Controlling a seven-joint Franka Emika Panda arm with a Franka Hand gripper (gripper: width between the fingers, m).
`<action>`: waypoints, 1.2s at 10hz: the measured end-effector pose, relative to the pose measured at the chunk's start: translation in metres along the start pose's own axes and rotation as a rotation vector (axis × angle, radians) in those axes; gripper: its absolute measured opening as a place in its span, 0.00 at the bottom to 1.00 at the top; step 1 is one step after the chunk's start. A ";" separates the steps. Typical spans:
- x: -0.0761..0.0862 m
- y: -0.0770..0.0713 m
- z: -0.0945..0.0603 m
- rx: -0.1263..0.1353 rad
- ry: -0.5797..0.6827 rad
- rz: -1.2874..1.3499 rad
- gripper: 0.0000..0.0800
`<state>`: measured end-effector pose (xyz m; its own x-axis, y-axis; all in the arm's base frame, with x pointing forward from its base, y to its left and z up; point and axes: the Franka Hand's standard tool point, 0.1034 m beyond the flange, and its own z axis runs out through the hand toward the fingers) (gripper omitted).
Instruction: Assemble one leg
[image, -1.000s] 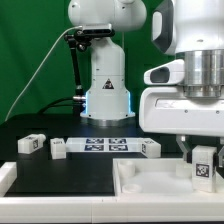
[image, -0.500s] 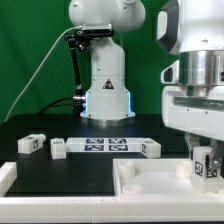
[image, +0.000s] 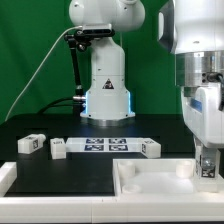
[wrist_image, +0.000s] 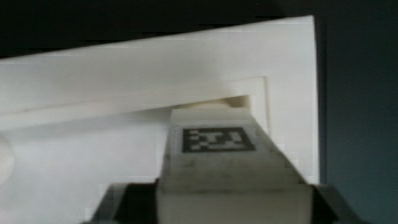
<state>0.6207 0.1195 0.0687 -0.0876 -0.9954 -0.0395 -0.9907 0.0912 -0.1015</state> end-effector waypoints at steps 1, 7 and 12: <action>0.001 0.000 0.000 0.001 0.000 -0.053 0.58; 0.004 -0.002 0.000 -0.006 0.006 -0.770 0.81; 0.005 0.000 0.001 -0.037 0.011 -1.317 0.81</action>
Offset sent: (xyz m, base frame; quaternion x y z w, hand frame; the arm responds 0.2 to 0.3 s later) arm 0.0044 -0.0008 0.0017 -0.0262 -0.0172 -0.3589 0.9328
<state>0.6199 0.1142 0.0679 0.9383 -0.3375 0.0755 -0.3362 -0.9413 -0.0301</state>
